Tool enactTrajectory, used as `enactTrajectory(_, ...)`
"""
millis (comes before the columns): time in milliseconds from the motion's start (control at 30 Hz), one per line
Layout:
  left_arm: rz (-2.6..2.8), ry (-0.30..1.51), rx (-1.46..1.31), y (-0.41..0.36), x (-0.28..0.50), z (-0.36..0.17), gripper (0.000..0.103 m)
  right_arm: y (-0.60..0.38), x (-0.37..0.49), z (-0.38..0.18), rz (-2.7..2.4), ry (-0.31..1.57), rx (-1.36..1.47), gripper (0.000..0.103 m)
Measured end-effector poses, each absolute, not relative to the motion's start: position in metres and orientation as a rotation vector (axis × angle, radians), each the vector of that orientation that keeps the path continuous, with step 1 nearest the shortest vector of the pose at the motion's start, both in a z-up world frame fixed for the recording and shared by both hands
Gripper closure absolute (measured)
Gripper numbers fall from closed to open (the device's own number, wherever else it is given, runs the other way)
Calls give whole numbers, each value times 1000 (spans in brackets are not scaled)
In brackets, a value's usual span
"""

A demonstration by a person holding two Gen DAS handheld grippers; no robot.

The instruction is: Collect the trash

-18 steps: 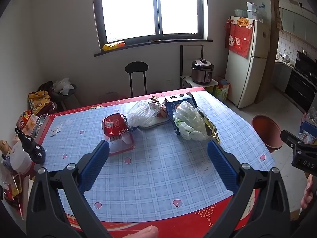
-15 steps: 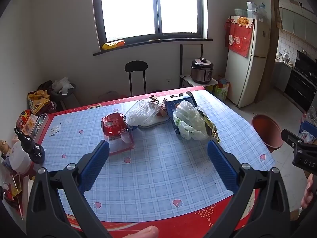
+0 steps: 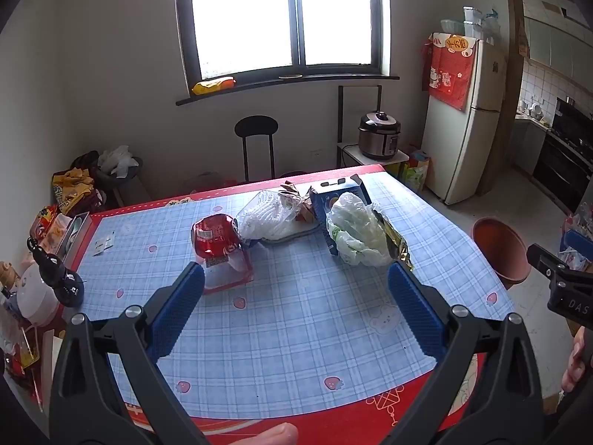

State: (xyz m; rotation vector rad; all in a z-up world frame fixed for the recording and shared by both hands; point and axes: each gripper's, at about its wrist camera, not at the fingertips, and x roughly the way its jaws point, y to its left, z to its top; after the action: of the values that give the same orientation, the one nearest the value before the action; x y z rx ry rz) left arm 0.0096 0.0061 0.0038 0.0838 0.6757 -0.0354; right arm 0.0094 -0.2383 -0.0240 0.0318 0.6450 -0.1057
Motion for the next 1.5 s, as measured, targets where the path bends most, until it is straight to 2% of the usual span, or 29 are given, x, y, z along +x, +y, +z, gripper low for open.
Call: enactTrajectory(1500, 25, 672, 51, 26, 18, 3, 5, -215, 35, -18, -54, 649, 2, 5)
